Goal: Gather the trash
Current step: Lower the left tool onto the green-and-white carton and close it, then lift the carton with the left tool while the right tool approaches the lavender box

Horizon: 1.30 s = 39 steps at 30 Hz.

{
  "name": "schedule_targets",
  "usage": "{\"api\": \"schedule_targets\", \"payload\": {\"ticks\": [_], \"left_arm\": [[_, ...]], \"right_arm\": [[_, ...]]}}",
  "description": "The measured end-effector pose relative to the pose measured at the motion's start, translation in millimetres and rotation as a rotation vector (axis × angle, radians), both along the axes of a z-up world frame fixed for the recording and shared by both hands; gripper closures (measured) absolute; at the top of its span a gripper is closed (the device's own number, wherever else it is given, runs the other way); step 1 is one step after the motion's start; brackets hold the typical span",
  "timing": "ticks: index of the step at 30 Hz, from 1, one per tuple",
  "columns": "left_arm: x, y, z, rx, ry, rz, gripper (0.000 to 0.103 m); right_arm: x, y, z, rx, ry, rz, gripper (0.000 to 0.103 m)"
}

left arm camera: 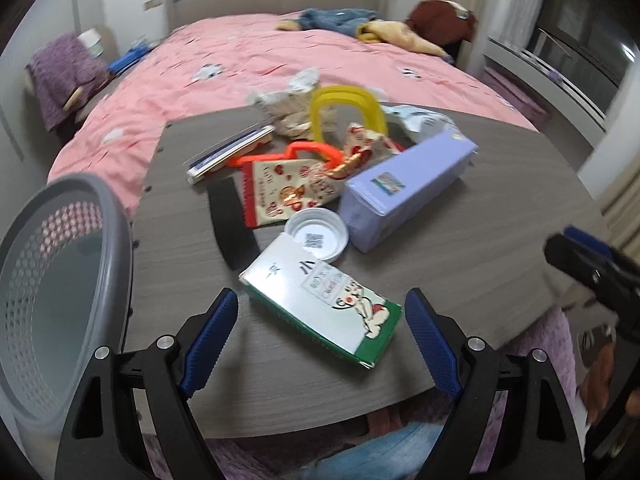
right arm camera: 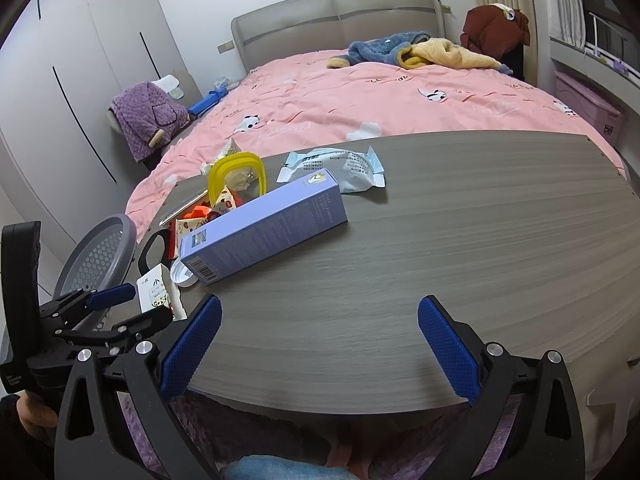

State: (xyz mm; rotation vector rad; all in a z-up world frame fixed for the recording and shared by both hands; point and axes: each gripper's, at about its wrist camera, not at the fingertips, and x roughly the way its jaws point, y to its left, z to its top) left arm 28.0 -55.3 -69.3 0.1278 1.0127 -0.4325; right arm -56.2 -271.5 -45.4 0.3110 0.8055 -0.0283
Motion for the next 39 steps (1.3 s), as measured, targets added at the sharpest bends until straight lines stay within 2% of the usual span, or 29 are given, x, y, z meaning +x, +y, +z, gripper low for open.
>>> {"api": "schedule_targets", "payload": {"ticks": [3,5,10,11,15,22,29,31,33,35,39], "left_arm": [[4.0,2.5,-3.9,-0.031,0.032,0.080,0.021],[3.2,1.6,-3.2,-0.022,0.031,0.111,0.021],[-5.1,4.7,3.8,0.090,-0.033,0.161,0.021],[-6.1,7.6,5.6,0.093,-0.037,0.169,0.021],[-4.1,14.4,10.6,0.054,-0.026,0.191,0.021],[4.0,4.7,-6.8,0.071,0.032,0.246,0.021],[5.3,15.6,-14.1,0.063,0.022,0.280,0.022],[3.0,18.5,-13.1,0.056,0.019,0.279,0.032],[1.8,22.0,-14.2,0.042,0.038,0.272,0.053],[-1.9,25.8,-14.5,0.045,0.035,0.273,0.060],[-8.7,34.1,-14.5,0.032,0.033,0.276,0.061]], "right_arm": [[-0.7,1.1,0.3,-0.003,-0.002,0.003,0.006],[-1.2,0.6,0.9,-0.002,-0.004,0.001,0.006],[-2.2,-3.0,2.5,0.004,-0.011,-0.007,0.006],[-2.2,-3.7,2.2,0.007,-0.012,-0.009,0.006],[-0.9,-1.8,0.0,0.016,-0.009,-0.002,0.006],[-3.0,0.5,3.1,0.006,-0.016,0.003,0.006],[-1.7,-3.9,0.6,0.014,-0.010,-0.012,0.006],[-1.1,-2.8,0.3,0.011,-0.008,-0.009,0.006],[-0.3,-1.5,0.1,0.006,-0.005,-0.006,0.006],[1.0,-1.2,-0.8,0.006,-0.002,-0.007,0.006],[5.8,1.3,-1.8,0.006,0.006,-0.007,0.006]]}}
